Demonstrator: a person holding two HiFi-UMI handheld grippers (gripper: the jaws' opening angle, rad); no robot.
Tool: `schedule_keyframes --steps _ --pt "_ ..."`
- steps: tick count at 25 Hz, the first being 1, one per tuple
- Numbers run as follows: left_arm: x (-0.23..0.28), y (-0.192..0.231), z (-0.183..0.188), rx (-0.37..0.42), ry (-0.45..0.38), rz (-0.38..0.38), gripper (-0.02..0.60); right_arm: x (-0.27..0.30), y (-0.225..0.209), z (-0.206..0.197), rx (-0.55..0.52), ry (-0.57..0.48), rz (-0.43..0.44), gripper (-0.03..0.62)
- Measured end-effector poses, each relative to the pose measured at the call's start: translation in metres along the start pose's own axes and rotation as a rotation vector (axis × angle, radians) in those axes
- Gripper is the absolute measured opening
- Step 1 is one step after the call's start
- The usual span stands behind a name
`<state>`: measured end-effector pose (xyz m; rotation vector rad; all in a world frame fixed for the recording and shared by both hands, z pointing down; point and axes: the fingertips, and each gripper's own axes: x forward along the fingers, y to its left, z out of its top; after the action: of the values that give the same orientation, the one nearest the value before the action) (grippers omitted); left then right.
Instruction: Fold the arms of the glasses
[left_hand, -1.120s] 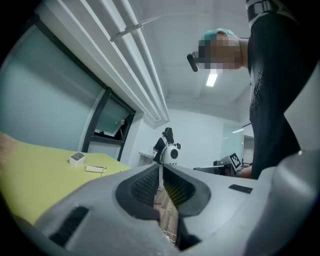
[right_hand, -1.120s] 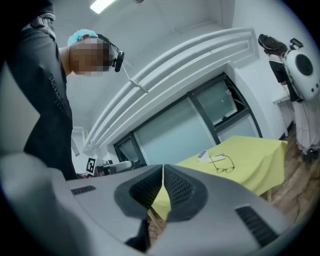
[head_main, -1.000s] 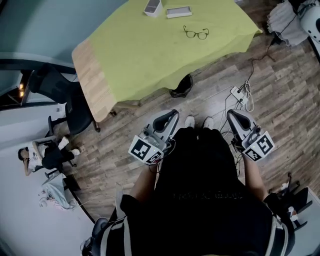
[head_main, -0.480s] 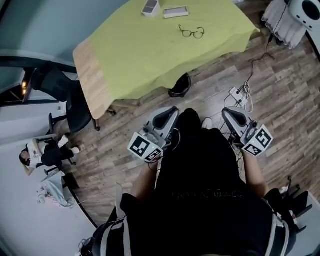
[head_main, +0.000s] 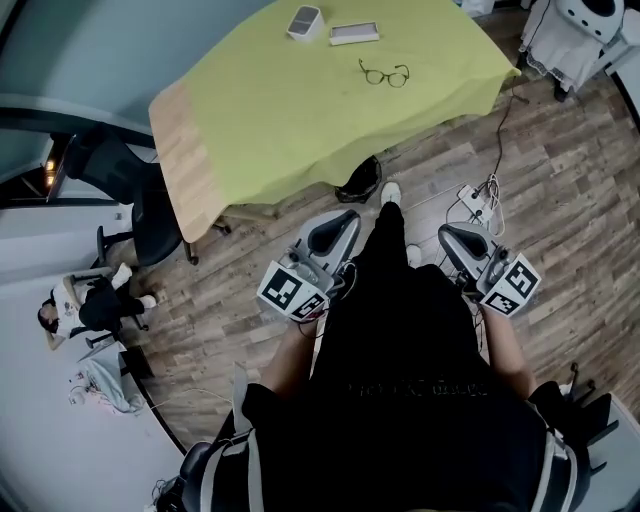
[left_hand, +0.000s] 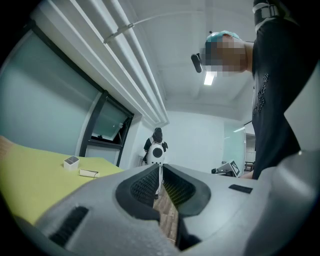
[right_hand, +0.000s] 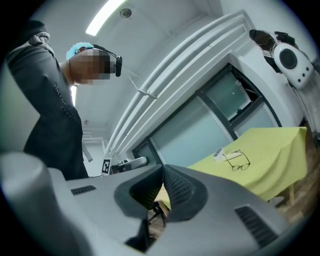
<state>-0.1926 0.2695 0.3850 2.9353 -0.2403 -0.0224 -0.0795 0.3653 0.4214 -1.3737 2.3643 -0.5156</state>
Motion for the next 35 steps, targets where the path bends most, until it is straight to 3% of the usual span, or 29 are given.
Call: schedule_keyframes --steps 9,20,27,35 --pt "0.035 0.038 -0.006 -0.008 0.004 0.013 0.037 0.018 -0.046 0.007 -0.009 0.051 -0.02 0.031" --pt "0.113 0.137 0.007 -0.046 -0.003 -0.004 0.037 0.097 -0.128 0.047 -0.032 0.121 -0.013 0.031" --pt "0.148 0.184 0.02 -0.047 0.013 -0.083 0.035 0.15 -0.181 0.07 -0.033 0.161 -0.033 0.031" --pt "0.172 0.23 0.022 -0.071 0.026 -0.111 0.018 0.194 -0.227 0.076 -0.07 0.23 -0.084 0.031"
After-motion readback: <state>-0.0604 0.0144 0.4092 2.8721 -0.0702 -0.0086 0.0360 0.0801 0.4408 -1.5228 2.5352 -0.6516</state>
